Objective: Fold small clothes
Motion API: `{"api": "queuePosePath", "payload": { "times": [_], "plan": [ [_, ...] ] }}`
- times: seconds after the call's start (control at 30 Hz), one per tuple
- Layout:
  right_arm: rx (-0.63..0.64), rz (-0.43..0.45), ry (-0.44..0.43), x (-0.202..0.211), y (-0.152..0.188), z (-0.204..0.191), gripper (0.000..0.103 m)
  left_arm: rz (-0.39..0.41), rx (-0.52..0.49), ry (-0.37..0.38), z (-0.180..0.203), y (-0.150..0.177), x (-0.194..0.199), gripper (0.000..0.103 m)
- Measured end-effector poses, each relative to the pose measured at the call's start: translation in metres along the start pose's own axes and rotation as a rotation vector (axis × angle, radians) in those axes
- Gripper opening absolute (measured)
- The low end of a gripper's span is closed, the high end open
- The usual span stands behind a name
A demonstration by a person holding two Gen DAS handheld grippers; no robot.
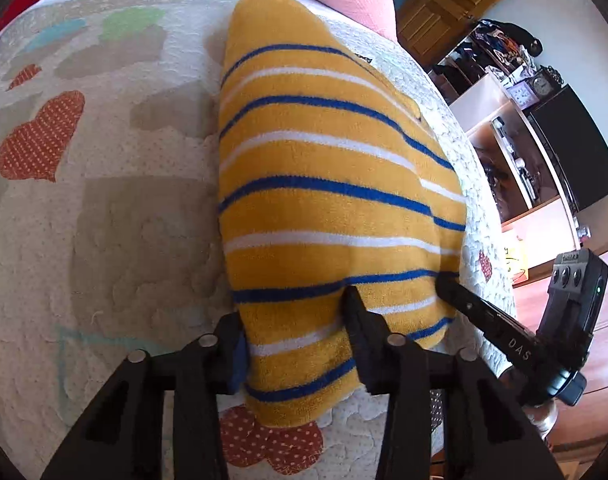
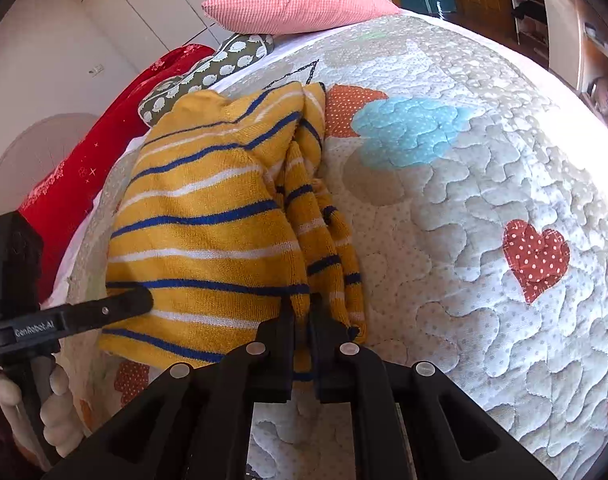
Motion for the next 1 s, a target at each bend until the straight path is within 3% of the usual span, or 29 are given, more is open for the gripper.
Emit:
{"api": "queuePosePath", "payload": {
  "times": [0.1,0.33,0.43,0.53,0.6,0.67,0.87,0.9,0.97,1.0],
  "plan": [
    [-0.042,-0.004,-0.029,0.003,0.001,0.003,0.005,0.001,0.012,0.000,-0.003,0.005,0.021,0.021],
    [0.057,0.015,0.052,0.000,0.004,-0.013,0.009,0.038,-0.004,-0.124,-0.014,0.033,0.040,0.022],
    [0.105,0.009,0.104,0.011,-0.002,-0.023,0.013,0.087,-0.013,-0.162,-0.011,0.050,0.059,0.032],
    [0.147,0.125,0.174,0.043,-0.014,-0.039,0.015,0.163,-0.008,-0.205,-0.010,0.069,0.078,0.046],
    [0.171,0.196,0.172,0.058,-0.027,-0.053,0.016,0.203,0.014,-0.231,-0.015,0.081,0.087,0.054],
    [0.189,0.220,0.131,0.058,-0.041,-0.069,0.016,0.211,0.034,-0.249,-0.021,0.089,0.089,0.054],
    [0.132,0.106,-0.026,-0.013,-0.082,-0.092,0.016,0.207,0.039,-0.305,-0.032,0.106,0.094,0.054],
    [0.111,0.063,-0.026,-0.031,-0.086,-0.086,0.015,0.210,0.037,-0.314,-0.033,0.111,0.097,0.054],
    [0.114,-0.003,0.046,-0.062,-0.089,-0.063,0.000,0.217,0.039,-0.320,-0.039,0.118,0.101,0.056],
    [0.118,-0.001,0.071,-0.069,-0.091,-0.053,0.000,0.219,0.043,-0.322,-0.042,0.120,0.103,0.059]
  ]
}}
Point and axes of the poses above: each gripper's, at about its wrist camera, not at the fingertips, and x roughly against the way its jaws point, z to its right, y to its underside, the point moved 3 cm from there along -x, roughly the way its jaws point, and after that the axes turned 7 degrees about -y, right-handed, at the moved point
